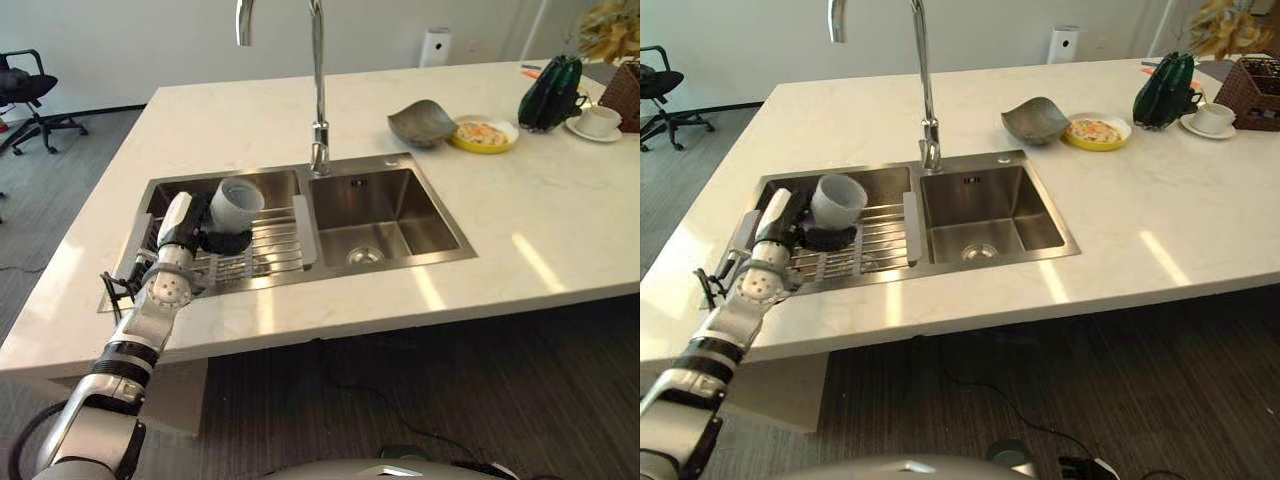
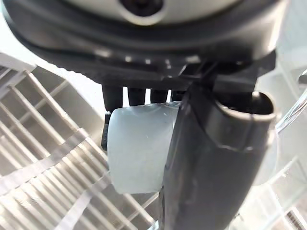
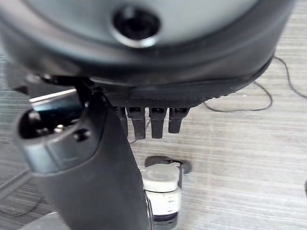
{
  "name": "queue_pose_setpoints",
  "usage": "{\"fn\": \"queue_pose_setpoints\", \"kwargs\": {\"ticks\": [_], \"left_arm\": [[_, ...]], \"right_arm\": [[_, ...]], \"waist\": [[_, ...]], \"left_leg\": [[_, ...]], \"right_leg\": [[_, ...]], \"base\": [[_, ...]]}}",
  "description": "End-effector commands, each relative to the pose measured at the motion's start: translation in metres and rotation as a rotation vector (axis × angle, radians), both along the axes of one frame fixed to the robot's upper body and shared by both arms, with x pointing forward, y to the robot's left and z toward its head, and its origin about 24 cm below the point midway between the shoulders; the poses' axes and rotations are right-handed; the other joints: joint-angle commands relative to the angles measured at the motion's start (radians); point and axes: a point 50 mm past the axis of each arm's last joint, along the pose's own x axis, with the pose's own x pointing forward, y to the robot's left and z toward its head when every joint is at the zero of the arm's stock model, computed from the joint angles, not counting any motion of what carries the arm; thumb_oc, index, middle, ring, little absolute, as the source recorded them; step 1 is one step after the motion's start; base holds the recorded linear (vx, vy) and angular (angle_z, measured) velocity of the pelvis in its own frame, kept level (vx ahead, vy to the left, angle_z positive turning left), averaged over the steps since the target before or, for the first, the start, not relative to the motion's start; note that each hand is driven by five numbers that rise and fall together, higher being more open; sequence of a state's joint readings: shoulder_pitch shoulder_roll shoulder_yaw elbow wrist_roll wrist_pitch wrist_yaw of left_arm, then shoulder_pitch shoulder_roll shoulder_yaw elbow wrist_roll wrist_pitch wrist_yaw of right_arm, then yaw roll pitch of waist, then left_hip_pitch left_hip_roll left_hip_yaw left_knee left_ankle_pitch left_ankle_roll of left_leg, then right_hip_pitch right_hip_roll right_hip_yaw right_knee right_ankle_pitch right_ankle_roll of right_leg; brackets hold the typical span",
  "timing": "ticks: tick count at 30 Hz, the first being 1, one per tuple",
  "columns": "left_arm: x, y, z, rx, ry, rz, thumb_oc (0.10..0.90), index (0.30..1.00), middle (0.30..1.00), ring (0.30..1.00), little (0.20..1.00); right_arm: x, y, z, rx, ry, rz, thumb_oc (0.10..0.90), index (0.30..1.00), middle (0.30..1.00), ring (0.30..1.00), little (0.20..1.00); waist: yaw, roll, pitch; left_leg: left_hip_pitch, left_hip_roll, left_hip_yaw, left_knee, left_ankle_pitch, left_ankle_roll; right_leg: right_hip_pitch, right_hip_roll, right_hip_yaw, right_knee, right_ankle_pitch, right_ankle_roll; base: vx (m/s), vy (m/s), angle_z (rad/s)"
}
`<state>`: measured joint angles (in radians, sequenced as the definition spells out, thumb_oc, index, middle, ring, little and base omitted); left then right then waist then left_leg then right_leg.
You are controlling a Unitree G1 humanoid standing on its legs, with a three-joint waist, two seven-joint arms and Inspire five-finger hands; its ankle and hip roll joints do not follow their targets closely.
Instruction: Place the dishes in the dishwasher.
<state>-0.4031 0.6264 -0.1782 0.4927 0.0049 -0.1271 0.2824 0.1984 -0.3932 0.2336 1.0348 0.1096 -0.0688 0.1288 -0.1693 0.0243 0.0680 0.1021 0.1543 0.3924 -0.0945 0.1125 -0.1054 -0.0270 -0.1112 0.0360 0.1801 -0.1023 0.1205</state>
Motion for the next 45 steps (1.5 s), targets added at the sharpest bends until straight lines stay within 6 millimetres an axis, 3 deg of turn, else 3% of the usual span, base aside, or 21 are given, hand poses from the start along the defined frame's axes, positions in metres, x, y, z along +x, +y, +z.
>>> {"fn": "queue_pose_setpoints", "kwargs": {"ticks": [1, 4, 7, 10, 13, 14, 15, 17, 21, 22, 23, 28, 32, 34, 35, 36, 37, 38, 39, 41, 45], "left_arm": [[0.002, 0.008, 0.11, -0.229, -0.558, 0.041, 0.4, 0.3, 0.3, 0.3, 0.3], [-0.023, 0.01, 0.121, -0.233, -0.671, 0.018, 0.4, 0.3, 0.3, 0.3, 0.3], [-0.055, 0.019, 0.105, -0.238, -0.702, 0.067, 0.4, 0.3, 0.3, 0.3, 0.3], [-0.062, 0.019, 0.103, -0.255, -0.715, 0.069, 0.4, 0.3, 0.3, 0.3, 0.3], [-0.085, 0.012, 0.088, -0.268, -0.687, 0.04, 0.4, 0.3, 0.3, 0.3, 0.3], [-0.085, 0.008, 0.083, -0.259, -0.658, 0.022, 0.4, 0.3, 0.3, 0.3, 0.3], [-0.089, 0.007, 0.082, -0.208, -0.647, 0.028, 0.4, 0.3, 0.3, 0.3, 0.3], [-0.091, 0.002, 0.086, -0.203, -0.656, -0.016, 0.4, 0.3, 0.3, 0.3, 0.3], [-0.094, -0.006, 0.1, -0.164, -0.721, -0.054, 0.4, 0.3, 0.3, 0.3, 0.3], [-0.094, -0.006, 0.1, -0.164, -0.721, -0.054, 0.4, 0.3, 0.3, 0.3, 0.3], [-0.091, -0.01, 0.102, -0.151, -0.722, -0.079, 0.4, 0.3, 0.3, 0.3, 0.3], [-0.08, -0.046, 0.108, -0.119, -0.697, -0.255, 0.4, 0.3, 0.3, 0.3, 0.3], [-0.081, -0.061, 0.102, -0.06, -0.645, -0.318, 0.4, 0.3, 0.3, 0.3, 0.3], [-0.083, -0.062, 0.102, -0.07, -0.644, -0.328, 0.4, 0.3, 0.3, 0.3, 0.3], [-0.084, -0.061, 0.098, -0.063, -0.626, -0.32, 0.4, 0.3, 0.3, 0.3, 0.3], [-0.083, -0.063, 0.097, -0.049, -0.615, -0.328, 0.4, 0.3, 0.3, 0.3, 0.3], [-0.077, -0.072, 0.095, -0.068, -0.614, -0.361, 0.4, 0.3, 0.3, 0.3, 0.3], [-0.074, -0.077, 0.094, -0.087, -0.61, -0.378, 0.4, 0.3, 0.3, 0.3, 0.3], [-0.072, -0.081, 0.095, -0.092, -0.616, -0.394, 0.4, 0.3, 0.3, 0.3, 0.3], [-0.069, -0.085, 0.097, -0.095, -0.626, -0.408, 0.4, 0.3, 0.3, 0.3, 0.3], [-0.067, -0.079, 0.095, -0.093, -0.628, -0.358, 0.4, 0.3, 0.3, 0.3, 0.3]], "right_arm": [[0.022, -0.009, 0.006, -0.103, -0.079, 0.032, 0.8, 0.9, 0.9, 0.9, 0.9], [0.037, -0.009, 0.01, -0.133, -0.128, 0.038, 0.8, 0.9, 0.9, 0.9, 0.9], [0.053, 0.012, 0.008, -0.163, -0.159, 0.157, 0.8, 0.9, 0.9, 0.9, 0.9], [0.055, 0.017, 0.006, -0.164, -0.153, 0.18, 0.8, 0.9, 0.9, 0.9, 0.9], [0.047, 0.015, -0.001, -0.189, -0.071, 0.194, 0.8, 0.9, 0.9, 0.9, 0.9], [0.045, 0.001, 0.001, -0.222, -0.049, 0.162, 0.8, 0.9, 0.9, 0.9, 0.9], [0.04, -0.001, 0.0, -0.233, -0.02, 0.182, 0.8, 0.9, 0.9, 0.9, 0.9], [0.042, -0.003, 0.001, -0.23, -0.036, 0.158, 0.8, 0.9, 0.9, 0.9, 0.9], [0.028, -0.008, 0.0, -0.21, -0.024, 0.117, 0.8, 0.9, 0.9, 0.9, 0.9], [0.028, -0.008, 0.0, -0.21, -0.024, 0.117, 0.8, 0.9, 0.9, 0.9, 0.9], [0.022, -0.009, 0.0, -0.2, -0.014, 0.069, 0.8, 0.9, 0.9, 0.9, 0.9], [-0.009, -0.017, -0.004, -0.195, 0.071, -0.086, 0.8, 0.9, 0.9, 0.9, 0.9], [-0.021, -0.014, -0.007, -0.184, 0.082, -0.226, 0.8, 0.9, 0.9, 0.9, 0.9], [-0.019, -0.011, -0.008, -0.171, 0.075, -0.242, 0.8, 0.9, 0.9, 0.9, 0.9], [-0.014, -0.001, -0.01, -0.136, 0.049, -0.283, 0.8, 0.9, 0.9, 0.9, 0.9], [-0.009, 0.003, -0.011, -0.111, 0.018, -0.323, 0.8, 0.9, 0.9, 0.9, 0.9], [0.004, 0.008, -0.01, -0.074, -0.033, -0.367, 0.8, 0.9, 0.9, 0.9, 0.9], [0.005, 0.011, -0.011, -0.05, -0.038, -0.373, 0.8, 0.9, 0.9, 0.9, 0.9], [0.001, 0.01, -0.011, -0.053, -0.031, -0.38, 0.8, 0.9, 0.9, 0.9, 0.9], [0.0, 0.014, -0.013, -0.042, -0.023, -0.367, 0.8, 0.9, 0.9, 0.9, 0.9], [-0.007, 0.017, -0.014, -0.042, 0.005, -0.322, 0.8, 0.9, 0.9, 0.9, 0.9]], "waist": [[0.006, -0.021, -0.019], [0.03, -0.01, -0.01], [0.081, 0.008, 0.017], [0.106, 0.009, 0.032], [0.194, 0.033, 0.078], [0.234, 0.043, 0.095], [0.268, 0.034, 0.104], [0.252, 0.028, 0.102], [0.191, 0.008, 0.071], [0.191, 0.008, 0.071], [0.161, 0.003, 0.054], [0.112, 0.01, 0.001], [0.139, 0.014, 0.01], [0.149, 0.015, 0.014], [0.162, 0.012, 0.034], [0.145, 0.008, 0.047], [0.092, 0.003, 0.069], [0.067, 0.012, 0.074], [0.06, 0.013, 0.075], [0.059, 0.01, 0.085], [0.096, -0.038, 0.05]], "left_leg": [[0.066, -0.016, -0.042, 0.007, -0.078, -0.028], [0.067, -0.016, -0.053, 0.007, -0.074, -0.026], [0.058, -0.014, -0.078, 0.033, -0.053, -0.03], [0.038, -0.01, -0.095, 0.057, -0.048, -0.034], [-0.067, 0.012, -0.182, 0.103, 0.037, -0.072], [-0.136, 0.036, -0.221, 0.063, 0.12, -0.11], [-0.158, 0.048, -0.321, 0.044, 0.138, -0.133], [-0.164, 0.049, -0.332, 0.065, 0.111, -0.122], [-0.05, 0.131, -0.139, 0.244, 0.018, -0.109], [-0.05, 0.131, -0.139, 0.244, 0.018, -0.109], [0.042, 0.158, -0.042, 0.264, -0.005, -0.123], [0.094, 0.177, 0.188, 0.147, -0.05, -0.123], [0.049, 0.118, 0.183, 0.076, -0.074, -0.064], [0.042, 0.087, 0.163, 0.061, -0.093, -0.045], [0.048, 0.036, 0.122, 0.022, -0.118, -0.005], [0.044, 0.019, 0.083, 0.016, -0.137, 0.01], [0.031, 0.001, 0.006, 0.007, -0.127, 0.021], [0.035, -0.005, -0.053, 0.007, -0.125, 0.023], [0.032, -0.023, -0.096, 0.007, -0.13, 0.025], [0.038, -0.038, -0.135, 0.007, -0.132, 0.028], [0.02, -0.052, -0.165, 0.007, -0.132, 0.024]], "right_leg": [[0.14, -0.01, -0.059, -0.223, 0.101, 0.039], [0.144, -0.007, -0.059, -0.222, 0.094, 0.031], [0.15, -0.001, -0.059, -0.22, 0.082, 0.013], [0.153, -0.002, -0.063, -0.22, 0.079, 0.006], [0.167, 0.004, -0.148, -0.238, 0.073, -0.012], [0.159, -0.019, -0.236, -0.233, 0.073, -0.011], [0.154, -0.041, -0.272, -0.213, 0.062, -0.007], [0.136, -0.045, -0.303, -0.211, 0.065, -0.011], [0.112, -0.059, -0.486, -0.215, 0.078, -0.04], [0.112, -0.059, -0.486, -0.215, 0.078, -0.04], [0.11, -0.068, -0.571, -0.213, 0.088, -0.048], [0.113, -0.146, -0.799, -0.182, 0.124, -0.026], [0.134, -0.224, -0.842, -0.154, 0.199, 0.029], [0.134, -0.251, -0.839, -0.124, 0.208, 0.042], [0.11, -0.308, -0.798, 0.004, 0.232, 0.075], [0.082, -0.307, -0.703, 0.054, 0.245, 0.101], [-0.01, -0.193, -0.388, 0.063, 0.19, 0.094], [-0.048, -0.08, -0.213, 0.051, 0.116, 0.082], [-0.043, -0.032, -0.127, -0.005, 0.084, 0.071], [-0.066, -0.019, -0.081, -0.049, 0.096, 0.051], [0.043, -0.058, -0.183, -0.17, 0.13, 0.044]], "base": [[0.0, -0.018, 0.11], [-0.01, -0.022, 0.1], [-0.02, -0.047, -0.03], [-0.05, -0.057, 0.01], [-0.21, -0.088, 0.62], [-0.32, -0.032, 1.56], [-0.4, -0.085, 1.88], [-0.25, -0.097, 1.49], [-0.33, -0.066, 1.6], [-0.27, -0.011, 2.08], [-0.2, 0.025, 2.05], [-0.23, 0.176, 2.05], [0.0, 0.38, 1.97], [0.07, 0.383, 0.39], [0.13, 0.525, 0.33], [0.13, 0.505, 1.29], [0.18, 0.32, 2.01], [0.23, 0.278, 2.44], [0.17, 0.139, 1.96], [0.13, 0.029, 1.47], [0.07, -0.105, 0.87]]}}
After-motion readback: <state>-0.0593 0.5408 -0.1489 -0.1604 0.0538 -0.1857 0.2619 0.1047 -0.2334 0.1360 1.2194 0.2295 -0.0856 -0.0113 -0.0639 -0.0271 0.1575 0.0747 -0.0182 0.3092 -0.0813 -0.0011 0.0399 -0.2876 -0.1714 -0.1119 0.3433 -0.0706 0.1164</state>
